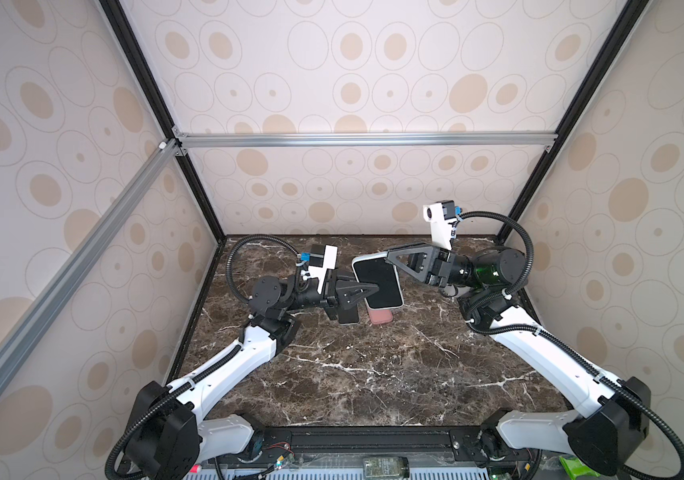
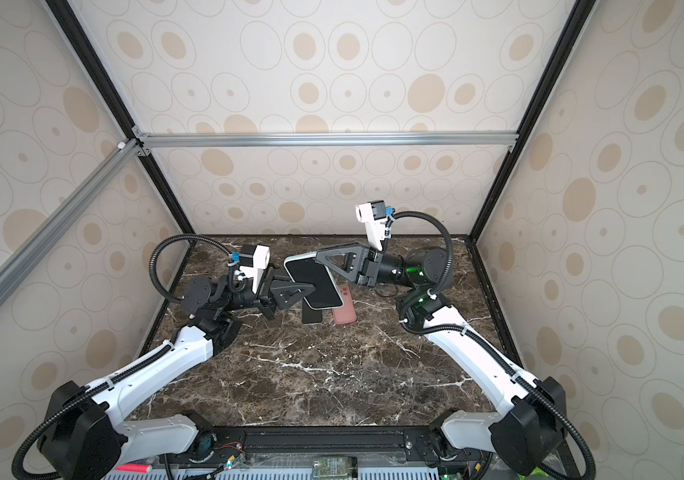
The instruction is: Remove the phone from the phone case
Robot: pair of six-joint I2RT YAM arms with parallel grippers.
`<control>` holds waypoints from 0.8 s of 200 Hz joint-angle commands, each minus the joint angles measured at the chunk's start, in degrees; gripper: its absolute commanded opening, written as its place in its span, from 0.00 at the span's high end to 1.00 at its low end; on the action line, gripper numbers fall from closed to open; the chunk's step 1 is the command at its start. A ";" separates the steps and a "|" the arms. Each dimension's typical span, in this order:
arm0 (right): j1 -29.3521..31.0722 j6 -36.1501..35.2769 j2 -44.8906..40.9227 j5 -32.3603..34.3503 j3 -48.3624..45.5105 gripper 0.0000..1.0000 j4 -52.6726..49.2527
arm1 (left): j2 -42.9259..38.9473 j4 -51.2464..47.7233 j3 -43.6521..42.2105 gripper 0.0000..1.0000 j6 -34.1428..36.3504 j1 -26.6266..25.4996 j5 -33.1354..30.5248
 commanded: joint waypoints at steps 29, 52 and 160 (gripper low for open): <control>2.29 7.01 1.07 -1.81 -2.67 0.95 -3.94 | 1.90 -10.09 10.01 1.00 14.74 -0.46 2.91; 2.29 7.84 1.68 -2.75 -2.54 0.97 -4.70 | 2.17 -14.51 12.39 1.00 18.11 -0.42 3.13; 0.25 -9.19 -2.23 -5.17 -1.09 1.00 -29.96 | 0.26 -21.77 15.27 1.00 23.08 0.00 1.49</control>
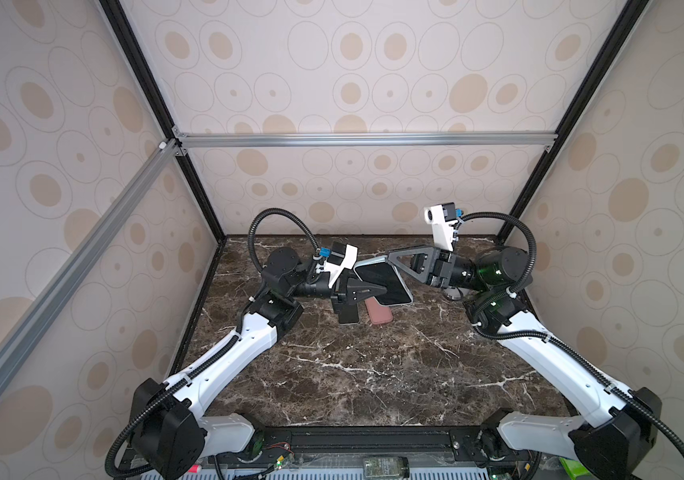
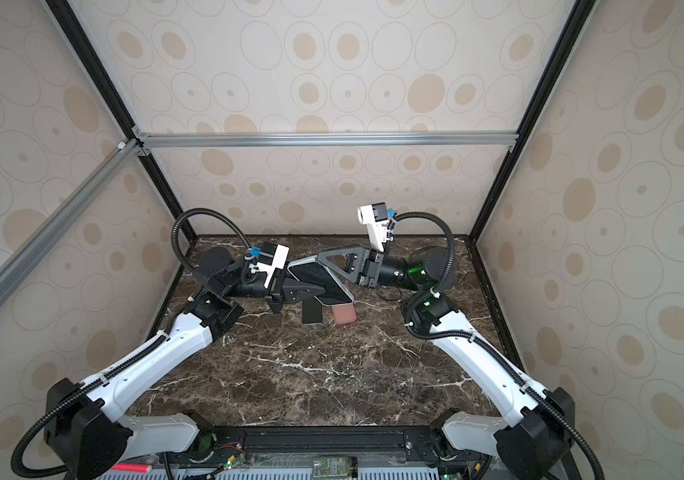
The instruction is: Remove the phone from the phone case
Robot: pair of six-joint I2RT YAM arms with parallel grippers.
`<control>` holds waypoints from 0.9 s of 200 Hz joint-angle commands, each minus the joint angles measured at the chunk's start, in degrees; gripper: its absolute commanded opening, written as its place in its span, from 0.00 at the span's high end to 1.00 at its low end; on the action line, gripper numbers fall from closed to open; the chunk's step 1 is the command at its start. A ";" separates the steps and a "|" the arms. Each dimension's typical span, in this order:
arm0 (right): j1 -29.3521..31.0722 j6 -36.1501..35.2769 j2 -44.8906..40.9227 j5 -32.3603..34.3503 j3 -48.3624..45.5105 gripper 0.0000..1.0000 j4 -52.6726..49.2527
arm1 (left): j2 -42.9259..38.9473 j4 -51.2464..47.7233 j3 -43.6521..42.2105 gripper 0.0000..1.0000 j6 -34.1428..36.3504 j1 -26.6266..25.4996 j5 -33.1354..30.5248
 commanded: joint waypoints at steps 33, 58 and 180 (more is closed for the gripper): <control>-0.59 -8.06 0.48 -5.19 -0.53 1.00 -23.53 | -2.26 3.87 5.63 1.00 2.57 0.00 -4.95; -0.67 -8.68 0.52 -4.35 -0.40 1.00 -26.73 | -2.78 2.52 5.87 1.00 3.84 -0.04 -5.22; -2.22 -1.38 2.36 -3.16 -4.37 1.00 -27.91 | -4.94 -8.17 9.06 1.00 12.92 -0.03 -8.17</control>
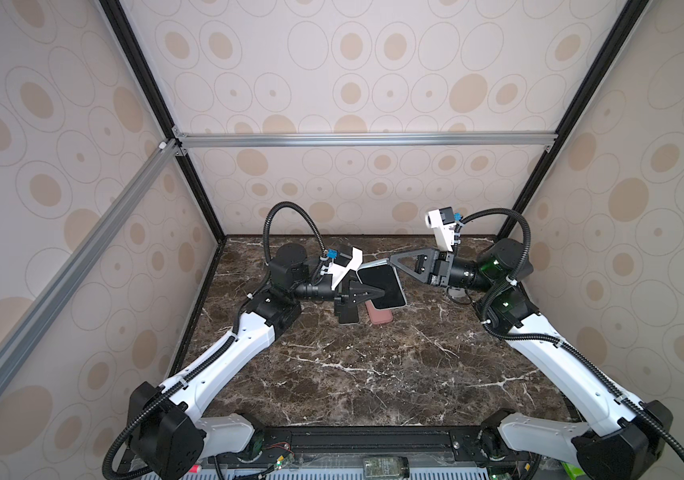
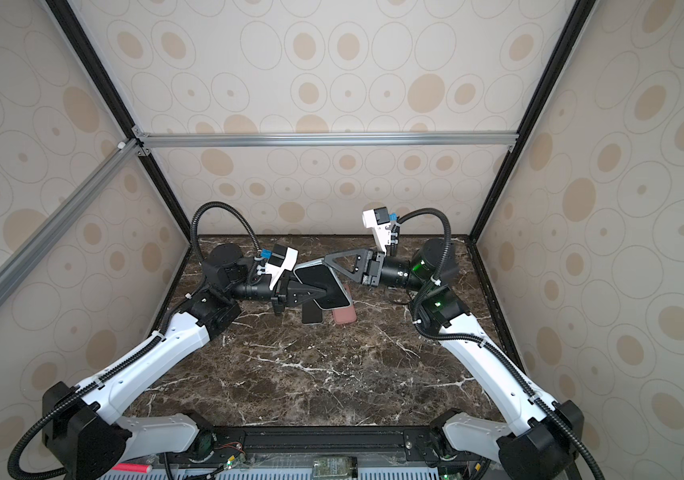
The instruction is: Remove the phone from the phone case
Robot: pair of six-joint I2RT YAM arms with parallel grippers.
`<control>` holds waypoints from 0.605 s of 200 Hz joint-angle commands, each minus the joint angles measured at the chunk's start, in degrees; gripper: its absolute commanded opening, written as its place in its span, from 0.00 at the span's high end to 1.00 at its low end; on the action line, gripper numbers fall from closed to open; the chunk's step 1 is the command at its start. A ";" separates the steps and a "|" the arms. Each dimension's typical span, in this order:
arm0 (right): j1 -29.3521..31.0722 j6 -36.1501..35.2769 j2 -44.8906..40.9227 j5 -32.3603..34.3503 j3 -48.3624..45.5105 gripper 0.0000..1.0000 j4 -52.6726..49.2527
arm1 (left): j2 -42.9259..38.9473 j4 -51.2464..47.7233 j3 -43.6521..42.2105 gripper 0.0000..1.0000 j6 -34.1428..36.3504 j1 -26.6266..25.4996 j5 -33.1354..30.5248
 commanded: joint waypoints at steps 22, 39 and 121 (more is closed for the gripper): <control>1.14 3.16 3.65 -3.31 -4.09 1.00 -12.61 | -4.37 9.91 7.11 1.00 3.63 -0.40 -4.04; 1.13 3.43 3.83 -3.05 -4.00 1.00 -13.11 | -4.74 9.83 6.98 1.00 3.92 -0.44 -4.39; -4.25 -5.74 -0.42 -2.46 1.76 0.83 -12.87 | -6.85 14.70 0.50 1.00 -3.43 0.09 -5.19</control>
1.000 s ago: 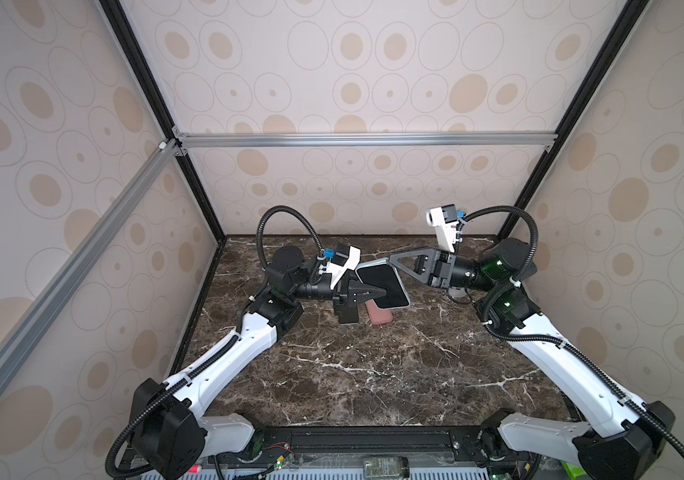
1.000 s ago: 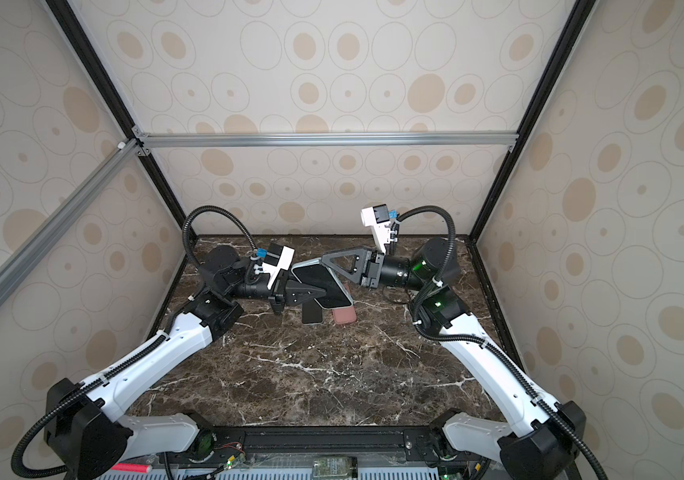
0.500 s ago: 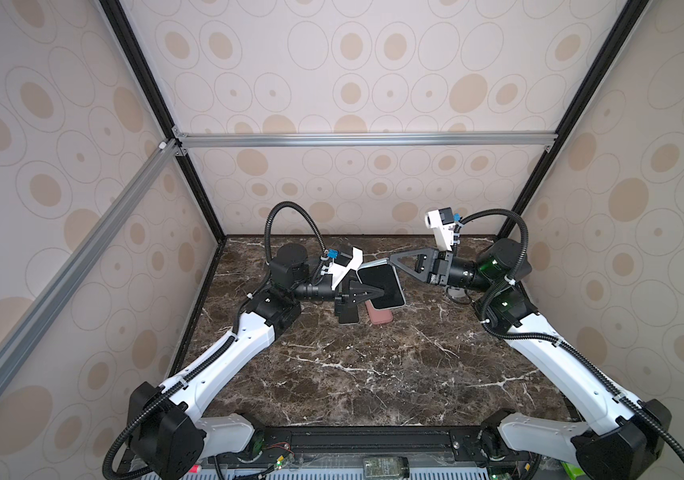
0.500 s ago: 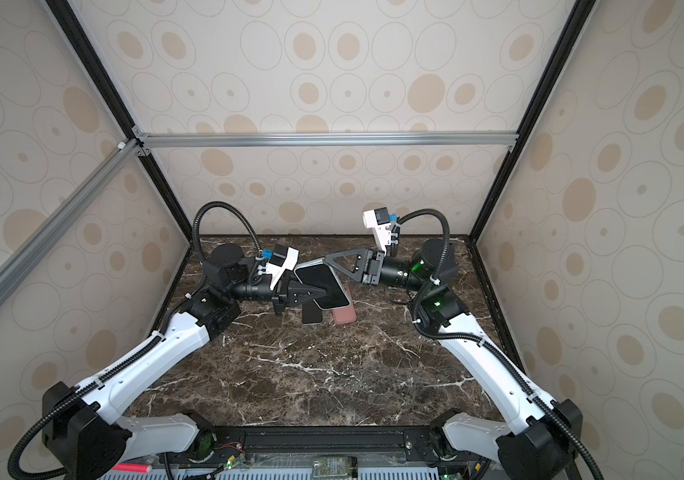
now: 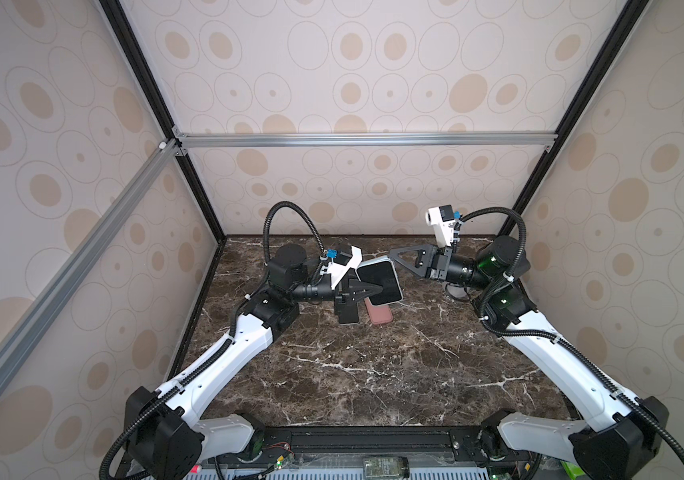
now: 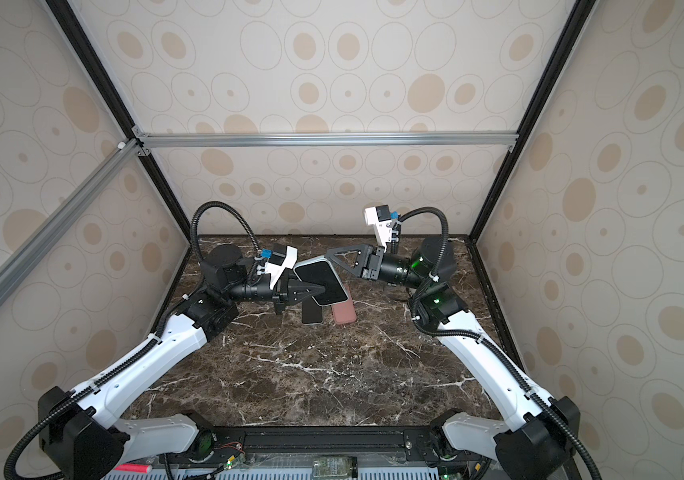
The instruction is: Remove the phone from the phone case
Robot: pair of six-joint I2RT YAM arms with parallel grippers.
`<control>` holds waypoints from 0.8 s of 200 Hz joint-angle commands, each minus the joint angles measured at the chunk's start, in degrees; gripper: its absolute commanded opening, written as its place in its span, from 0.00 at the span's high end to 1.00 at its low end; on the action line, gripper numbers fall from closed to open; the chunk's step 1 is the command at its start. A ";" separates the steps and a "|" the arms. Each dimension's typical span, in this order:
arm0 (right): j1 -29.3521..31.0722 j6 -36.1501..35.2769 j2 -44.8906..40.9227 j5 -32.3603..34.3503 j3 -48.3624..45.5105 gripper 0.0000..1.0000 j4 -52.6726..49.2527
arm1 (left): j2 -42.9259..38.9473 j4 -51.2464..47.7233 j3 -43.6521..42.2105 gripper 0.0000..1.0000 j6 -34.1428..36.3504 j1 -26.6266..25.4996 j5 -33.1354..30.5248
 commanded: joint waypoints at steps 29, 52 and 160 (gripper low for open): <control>-5.29 -24.59 -6.19 3.76 4.06 0.60 -27.91 | -7.56 22.96 -4.73 1.00 -11.93 2.43 -0.03; -5.36 -37.04 -9.07 11.25 4.43 0.44 -36.74 | -8.18 24.77 -5.93 1.00 -16.24 5.09 1.19; -5.39 -65.33 -7.79 -4.57 8.72 0.32 -49.40 | -2.41 43.61 -4.01 1.00 -37.82 6.99 5.76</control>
